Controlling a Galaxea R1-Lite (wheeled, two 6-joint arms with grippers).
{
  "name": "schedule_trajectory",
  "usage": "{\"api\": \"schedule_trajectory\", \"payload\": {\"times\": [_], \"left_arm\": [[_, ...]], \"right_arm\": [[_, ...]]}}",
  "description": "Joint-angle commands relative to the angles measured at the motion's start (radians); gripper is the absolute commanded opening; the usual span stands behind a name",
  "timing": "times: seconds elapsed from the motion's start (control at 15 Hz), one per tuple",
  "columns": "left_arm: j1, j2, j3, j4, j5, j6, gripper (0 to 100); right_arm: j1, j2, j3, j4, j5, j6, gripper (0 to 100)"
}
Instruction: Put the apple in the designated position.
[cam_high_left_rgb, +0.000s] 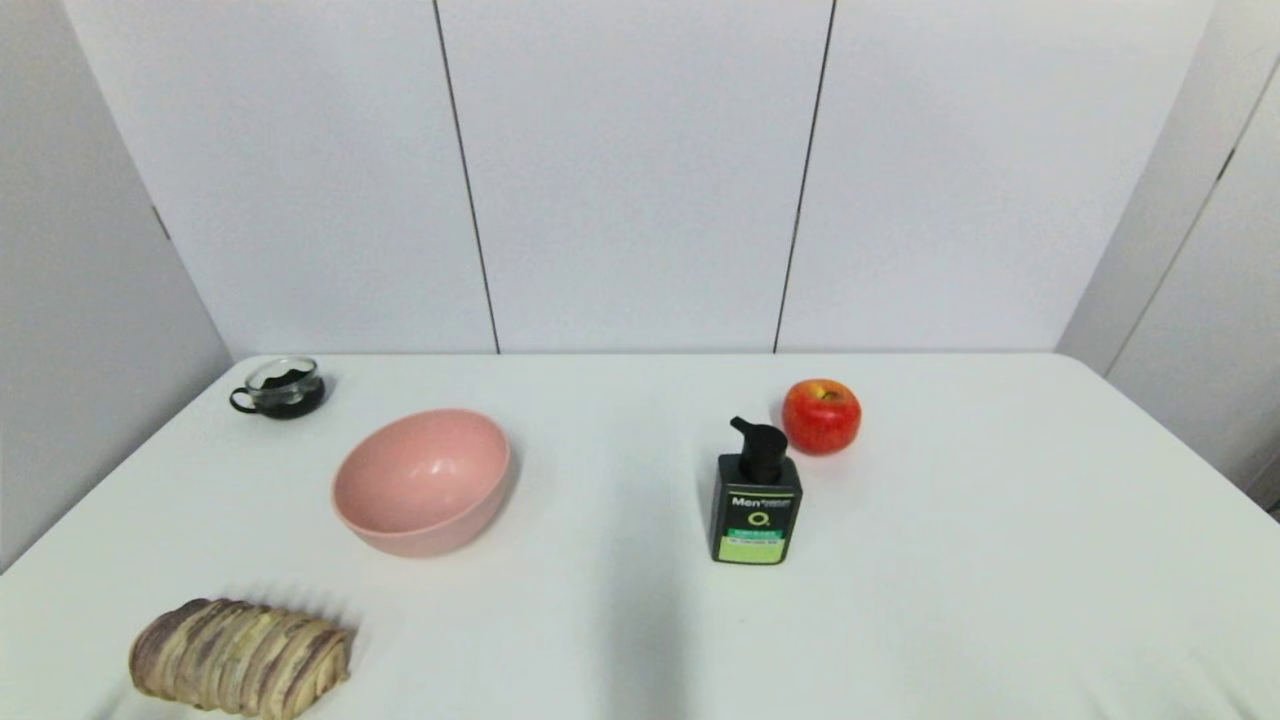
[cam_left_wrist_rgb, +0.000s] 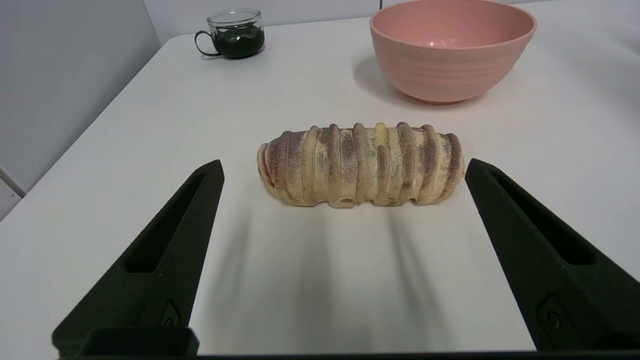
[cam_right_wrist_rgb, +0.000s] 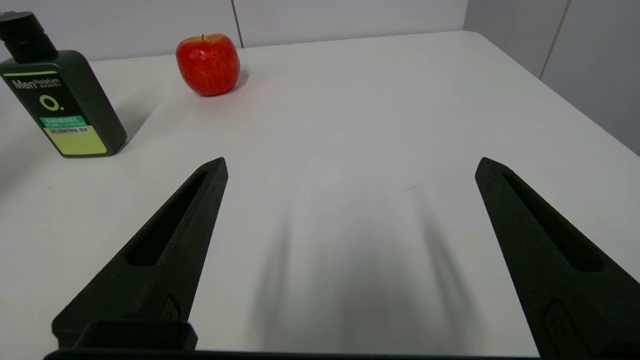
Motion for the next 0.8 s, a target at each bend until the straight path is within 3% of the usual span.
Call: {"api": "schedule_trajectory", "payload": {"times": [0.07,0.27,0.4,0.6,0.8], "left_arm": [[0.001,0.001,0.0,0.0,0.0,0.0,100],[0.001,0.001,0.0,0.0,0.0,0.002,100],[0.001,0.001,0.0,0.0,0.0,0.0,100],[0.001,0.001,0.0,0.0,0.0,0.002,100],[0.001,0.001,0.0,0.0,0.0,0.0,100]], "right_arm": [[-0.001,0.016,0.003,0.006,-0.002,-0.012,100],[0.005,0.352,-0.19,-0.097,0.001,-0.032,100],[0.051,0.608,-0.44,-0.154,0.005,-0.035,100],[0.172,0.987,-0.808,-0.157,0.007,-0.036,100],[0.262,1.314,-1.055,-0.158,0.034,-0.033,100]]}}
